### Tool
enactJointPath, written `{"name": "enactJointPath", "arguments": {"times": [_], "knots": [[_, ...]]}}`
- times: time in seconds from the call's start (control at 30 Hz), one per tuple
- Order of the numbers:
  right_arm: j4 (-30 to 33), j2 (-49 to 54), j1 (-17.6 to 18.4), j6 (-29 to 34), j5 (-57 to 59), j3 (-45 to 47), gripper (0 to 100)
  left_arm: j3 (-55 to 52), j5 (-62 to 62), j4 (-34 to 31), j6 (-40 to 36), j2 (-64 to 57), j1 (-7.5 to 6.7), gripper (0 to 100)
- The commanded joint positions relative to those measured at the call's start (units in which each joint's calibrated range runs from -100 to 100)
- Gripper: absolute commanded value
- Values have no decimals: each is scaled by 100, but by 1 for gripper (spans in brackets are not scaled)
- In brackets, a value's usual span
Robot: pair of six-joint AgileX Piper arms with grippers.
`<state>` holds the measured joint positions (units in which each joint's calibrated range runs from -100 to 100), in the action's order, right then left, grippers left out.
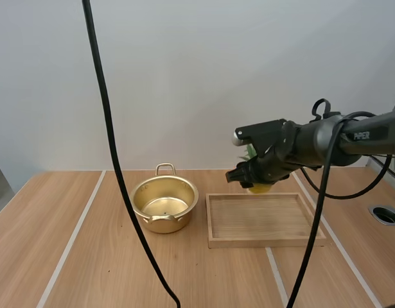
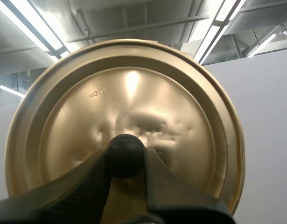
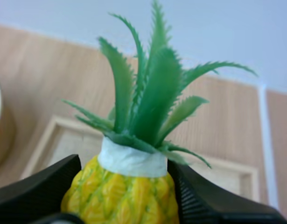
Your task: Open the pot, put the pineapple inside, and close it
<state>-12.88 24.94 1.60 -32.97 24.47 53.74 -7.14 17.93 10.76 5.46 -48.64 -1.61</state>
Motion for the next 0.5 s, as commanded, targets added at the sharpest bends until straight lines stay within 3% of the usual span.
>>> {"name": "enactJointPath", "arguments": {"times": [0.0, 0.47], "knots": [[-101, 364, -22, -96, -478, 0, 0, 43, -115, 54, -9, -23, -19, 0], [-446, 1432, -22, -96, -869, -404, 0, 43, -115, 54, -9, -23, -19, 0]]}}
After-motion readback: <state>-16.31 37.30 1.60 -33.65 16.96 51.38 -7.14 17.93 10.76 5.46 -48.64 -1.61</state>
